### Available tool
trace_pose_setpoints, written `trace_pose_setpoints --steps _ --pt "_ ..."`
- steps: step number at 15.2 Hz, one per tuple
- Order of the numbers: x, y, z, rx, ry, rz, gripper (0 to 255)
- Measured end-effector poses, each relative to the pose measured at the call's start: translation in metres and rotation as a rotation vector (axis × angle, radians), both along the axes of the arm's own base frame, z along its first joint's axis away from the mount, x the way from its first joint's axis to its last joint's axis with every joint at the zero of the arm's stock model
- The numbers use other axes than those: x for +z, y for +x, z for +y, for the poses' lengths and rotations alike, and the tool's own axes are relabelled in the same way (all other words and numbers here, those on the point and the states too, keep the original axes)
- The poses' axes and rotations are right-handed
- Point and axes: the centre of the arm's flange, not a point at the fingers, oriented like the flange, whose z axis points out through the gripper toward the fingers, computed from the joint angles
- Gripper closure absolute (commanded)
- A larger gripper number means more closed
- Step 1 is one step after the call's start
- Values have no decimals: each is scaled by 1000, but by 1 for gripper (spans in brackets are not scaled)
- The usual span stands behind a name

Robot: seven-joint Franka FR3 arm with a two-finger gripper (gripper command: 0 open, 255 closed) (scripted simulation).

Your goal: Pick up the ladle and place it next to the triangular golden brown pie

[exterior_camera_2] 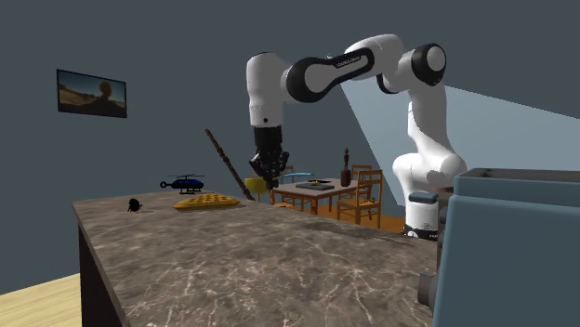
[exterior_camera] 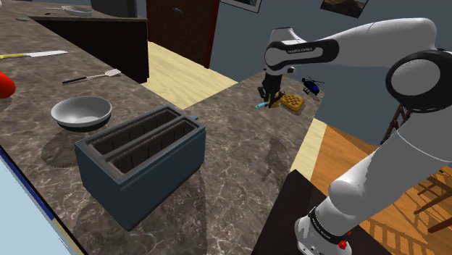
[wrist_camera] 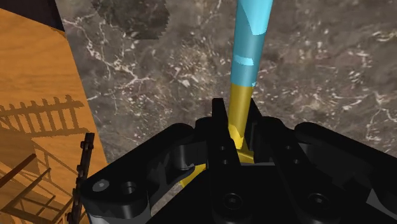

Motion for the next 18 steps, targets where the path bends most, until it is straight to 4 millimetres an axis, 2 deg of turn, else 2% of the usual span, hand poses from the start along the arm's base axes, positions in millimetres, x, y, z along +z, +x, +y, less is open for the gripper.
trace_pose_setpoints --steps 18 --pt "2 136 -196 1 0 -1 255"
